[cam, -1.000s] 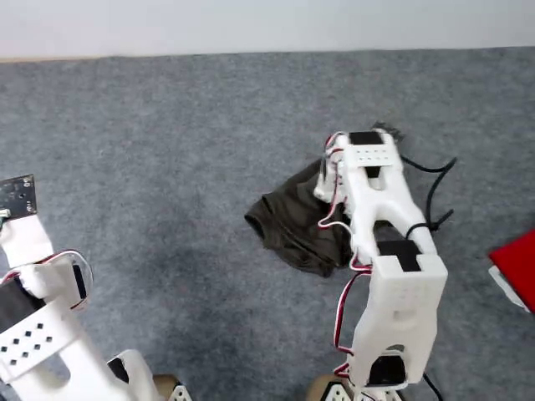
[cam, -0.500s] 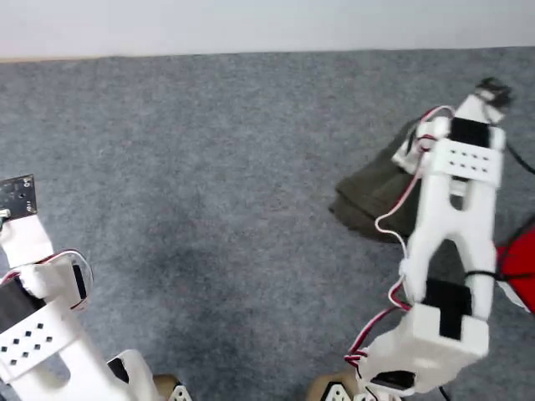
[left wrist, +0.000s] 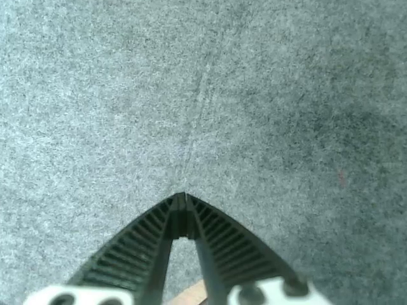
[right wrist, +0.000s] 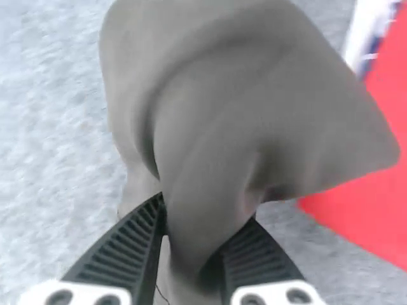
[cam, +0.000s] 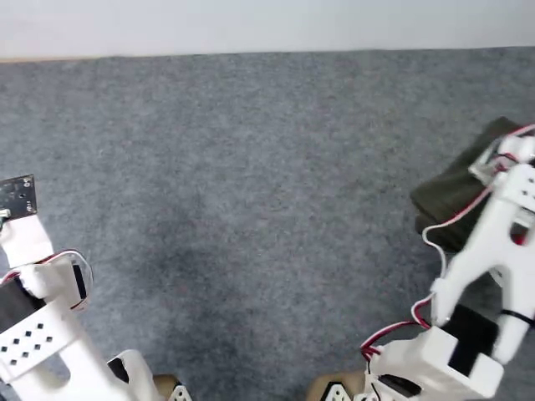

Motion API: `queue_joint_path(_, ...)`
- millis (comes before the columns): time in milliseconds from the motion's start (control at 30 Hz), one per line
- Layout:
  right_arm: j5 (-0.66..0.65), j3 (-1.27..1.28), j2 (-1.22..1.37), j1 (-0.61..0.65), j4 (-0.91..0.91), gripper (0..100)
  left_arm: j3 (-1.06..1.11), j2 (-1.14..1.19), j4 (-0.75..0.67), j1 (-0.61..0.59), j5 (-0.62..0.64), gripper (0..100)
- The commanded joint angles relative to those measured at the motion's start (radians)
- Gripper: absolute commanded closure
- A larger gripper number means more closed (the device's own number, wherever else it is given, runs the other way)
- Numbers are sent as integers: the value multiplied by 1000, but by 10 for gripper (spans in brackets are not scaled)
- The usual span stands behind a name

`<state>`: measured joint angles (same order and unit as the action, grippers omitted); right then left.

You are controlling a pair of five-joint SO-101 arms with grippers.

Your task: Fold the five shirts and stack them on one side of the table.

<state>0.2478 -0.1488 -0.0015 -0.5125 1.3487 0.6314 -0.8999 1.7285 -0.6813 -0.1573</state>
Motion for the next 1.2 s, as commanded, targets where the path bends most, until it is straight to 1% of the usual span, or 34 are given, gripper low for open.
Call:
queue_joint_path(0,-44,-35,-62,-81,-4,990,-5,-18,9,6,-8,997)
queue_joint_path(200,-132,-40,-67,-188,-5,990,-5,-18,9,6,-8,997)
queue_joint_path(367,-189,-91,-59,-274,-5,990,-5,-18,9,6,-8,997)
queue_joint_path(633,-241,-115,-59,-335,-10,990,-5,-20,9,6,-8,997)
queue_joint_path(700,-244,-115,-59,-357,-35,990,-5,-20,9,6,-8,997)
queue_joint_path(800,-296,-112,-58,-389,-77,990,-5,-20,9,6,-8,997)
queue_joint_path(900,-319,-109,-53,-414,-110,990,-4,-20,9,6,-8,997)
queue_joint_path(1167,-350,-140,81,-481,-114,990,-4,-20,9,6,-8,997)
